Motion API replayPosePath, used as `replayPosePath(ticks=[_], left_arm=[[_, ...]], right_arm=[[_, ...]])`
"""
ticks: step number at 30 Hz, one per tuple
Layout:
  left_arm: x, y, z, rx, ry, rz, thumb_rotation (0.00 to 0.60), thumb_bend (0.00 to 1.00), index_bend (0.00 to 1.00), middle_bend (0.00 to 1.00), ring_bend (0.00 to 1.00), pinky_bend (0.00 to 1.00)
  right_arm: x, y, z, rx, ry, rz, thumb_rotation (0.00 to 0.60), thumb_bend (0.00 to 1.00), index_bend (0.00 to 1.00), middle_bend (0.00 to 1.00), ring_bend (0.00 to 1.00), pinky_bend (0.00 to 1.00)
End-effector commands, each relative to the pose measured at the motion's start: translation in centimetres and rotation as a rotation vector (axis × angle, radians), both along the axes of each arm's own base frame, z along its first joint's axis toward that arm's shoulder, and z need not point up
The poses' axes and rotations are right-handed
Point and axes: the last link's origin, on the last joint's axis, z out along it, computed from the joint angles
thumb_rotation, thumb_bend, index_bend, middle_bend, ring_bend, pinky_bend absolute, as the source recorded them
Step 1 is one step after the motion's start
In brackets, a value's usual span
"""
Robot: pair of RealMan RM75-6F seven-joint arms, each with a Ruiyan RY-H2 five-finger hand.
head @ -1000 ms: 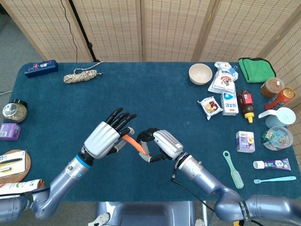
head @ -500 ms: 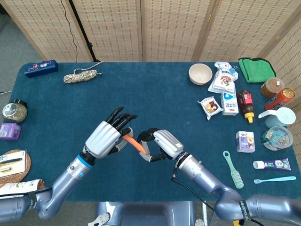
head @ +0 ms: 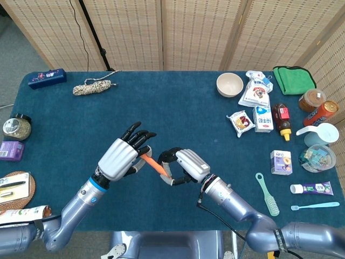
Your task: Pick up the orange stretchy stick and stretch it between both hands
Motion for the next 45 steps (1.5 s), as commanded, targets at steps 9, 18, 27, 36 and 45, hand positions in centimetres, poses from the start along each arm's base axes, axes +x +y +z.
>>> replayPosePath(ticks=[9,18,27,36,45], left_arm=[[-0.1,-0.1,-0.1,0.000,-0.002,0.002,0.600,0.55,0.71,0.24,0.20,0.04],[0.0,-0.1,0.0,0.000,-0.026,0.011,0.600,0.57,0.76,0.26,0.21,0.04],[0.0,0.1,0.2,0.003,-0.053,0.022,0.600,0.58,0.79,0.27,0.22,0.04],[-0.2,0.7,1.3,0.015,-0.088,0.048,0.600,0.58,0.79,0.27,0.22,0.04],[-0.6,1.5,2.9,0.049,-0.103,0.068,0.600,0.58,0.79,0.27,0.22,0.04]], right_arm=[[-0.2,0.0,-0.1,0.000,0.014,-0.001,0.600,0.52,0.72,0.41,0.37,0.26],[-0.4,0.0,-0.2,-0.001,0.026,-0.004,0.600,0.53,0.72,0.41,0.38,0.26],[-1.0,-0.1,-0.2,-0.005,0.041,-0.014,0.600,0.54,0.72,0.42,0.38,0.26],[-1.8,-0.3,-0.3,-0.004,0.065,-0.028,0.600,0.55,0.73,0.42,0.39,0.26],[-2.9,-0.5,-0.3,-0.005,0.091,-0.041,0.600,0.55,0.73,0.42,0.39,0.26]])
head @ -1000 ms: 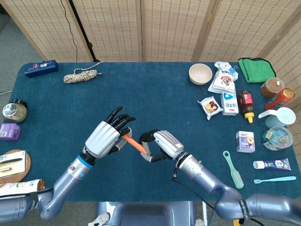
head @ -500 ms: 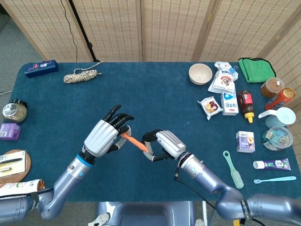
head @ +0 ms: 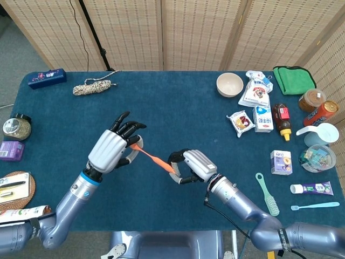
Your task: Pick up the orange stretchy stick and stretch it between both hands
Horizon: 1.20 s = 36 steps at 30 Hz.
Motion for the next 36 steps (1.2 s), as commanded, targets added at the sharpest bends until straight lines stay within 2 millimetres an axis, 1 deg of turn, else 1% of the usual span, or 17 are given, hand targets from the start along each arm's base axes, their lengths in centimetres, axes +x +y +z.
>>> replayPosePath(ticks=[1,7,19,24,26,36], left_arm=[[-0.2,0.2,0.6,0.013,-0.003,0.006,0.600,0.58,0.79,0.27,0.22,0.04],[-0.6,0.8,2.2,0.051,-0.008,0.021,0.600,0.58,0.79,0.27,0.22,0.04],[-1.7,1.5,5.1,0.123,0.000,0.049,0.600,0.58,0.79,0.27,0.22,0.04],[-2.3,1.7,5.9,0.147,0.012,0.061,0.600,0.58,0.79,0.27,0.22,0.04],[-2.8,2.0,6.5,0.165,0.014,0.075,0.600,0.58,0.79,0.27,0.22,0.04],[-4.4,2.6,7.8,0.203,0.034,0.107,0.600,0.58,0.79,0.27,0.22,0.04]], right_arm=[[-0.4,0.0,0.0,0.000,0.009,-0.006,0.600,0.55,0.73,0.42,0.39,0.26],[-1.3,-0.2,0.1,-0.001,0.020,-0.019,0.600,0.55,0.73,0.42,0.39,0.26],[-2.2,-0.2,0.4,-0.011,0.022,-0.025,0.600,0.56,0.73,0.42,0.40,0.27],[-2.5,-0.2,0.6,-0.014,0.025,-0.027,0.600,0.56,0.73,0.42,0.40,0.27],[-2.7,-0.1,0.7,-0.019,0.033,-0.028,0.600,0.56,0.73,0.42,0.40,0.27],[-3.3,0.1,0.8,-0.024,0.042,-0.041,0.600,0.56,0.73,0.42,0.40,0.27]])
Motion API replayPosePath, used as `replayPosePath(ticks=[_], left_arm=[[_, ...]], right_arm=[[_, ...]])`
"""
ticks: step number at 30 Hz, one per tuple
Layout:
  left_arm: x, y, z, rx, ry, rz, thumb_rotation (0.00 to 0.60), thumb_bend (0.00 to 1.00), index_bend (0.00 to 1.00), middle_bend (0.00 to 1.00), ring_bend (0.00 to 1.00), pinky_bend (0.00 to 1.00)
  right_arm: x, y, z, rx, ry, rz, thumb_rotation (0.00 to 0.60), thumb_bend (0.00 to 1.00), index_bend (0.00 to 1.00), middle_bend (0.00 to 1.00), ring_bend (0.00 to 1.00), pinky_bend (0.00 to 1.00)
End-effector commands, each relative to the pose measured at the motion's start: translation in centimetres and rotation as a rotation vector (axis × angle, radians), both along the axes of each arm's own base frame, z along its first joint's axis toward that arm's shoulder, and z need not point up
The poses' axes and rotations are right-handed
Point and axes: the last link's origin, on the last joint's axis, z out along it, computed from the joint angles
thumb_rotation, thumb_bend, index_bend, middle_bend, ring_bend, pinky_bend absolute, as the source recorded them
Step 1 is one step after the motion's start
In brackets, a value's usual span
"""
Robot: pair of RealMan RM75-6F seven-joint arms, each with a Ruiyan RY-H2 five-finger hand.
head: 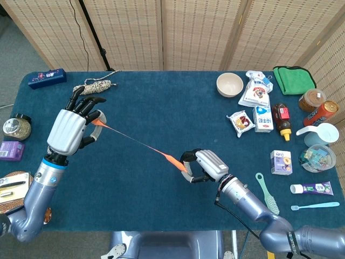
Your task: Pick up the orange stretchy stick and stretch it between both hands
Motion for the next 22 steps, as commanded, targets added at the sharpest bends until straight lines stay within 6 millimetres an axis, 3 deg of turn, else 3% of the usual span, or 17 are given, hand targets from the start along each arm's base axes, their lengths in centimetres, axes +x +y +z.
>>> replayPosePath(ticks=[1,13,22], left_arm=[[-0.4,0.1,0.3,0.007,0.003,0.009,0.600,0.58,0.79,0.27,0.22,0.04],[-2.5,0.7,1.1,0.027,0.020,0.064,0.600,0.57,0.79,0.27,0.22,0.04],[-1.9,0.5,0.5,0.011,0.009,0.042,0.600,0.57,0.79,0.27,0.22,0.04]], right_arm=[[-0.1,0.0,0.0,0.000,0.003,-0.001,0.600,0.56,0.73,0.42,0.40,0.27],[-0.8,-0.2,-0.1,-0.003,0.011,-0.018,0.600,0.57,0.73,0.42,0.40,0.27],[-0.9,-0.2,-0.1,-0.003,0.008,-0.020,0.600,0.58,0.73,0.42,0.40,0.27]])
